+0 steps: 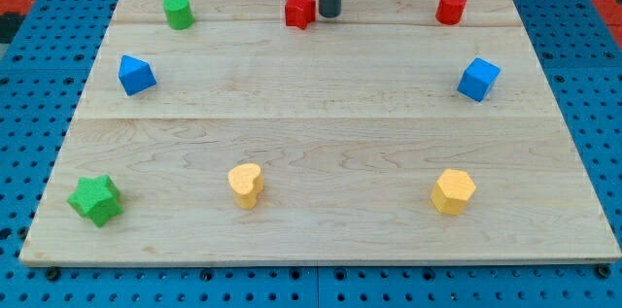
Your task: Move your arm right side of the red circle
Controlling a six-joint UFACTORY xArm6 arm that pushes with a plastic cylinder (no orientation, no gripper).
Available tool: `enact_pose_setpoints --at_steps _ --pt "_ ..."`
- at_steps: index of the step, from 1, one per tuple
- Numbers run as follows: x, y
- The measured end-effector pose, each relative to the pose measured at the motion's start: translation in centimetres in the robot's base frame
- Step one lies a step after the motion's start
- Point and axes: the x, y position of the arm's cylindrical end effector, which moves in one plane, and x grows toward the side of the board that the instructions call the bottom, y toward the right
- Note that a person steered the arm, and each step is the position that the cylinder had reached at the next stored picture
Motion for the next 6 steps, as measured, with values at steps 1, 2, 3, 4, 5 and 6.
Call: enact_pose_setpoints --at_steps 1,2,3,4,5,6 --pt "5.2 -3.8" --pt "4.2 8.0" --pt "2.5 21.6" --pt "-1.6 26.7" --pt "-3.3 22.7" --pt "-1.1 18.5"
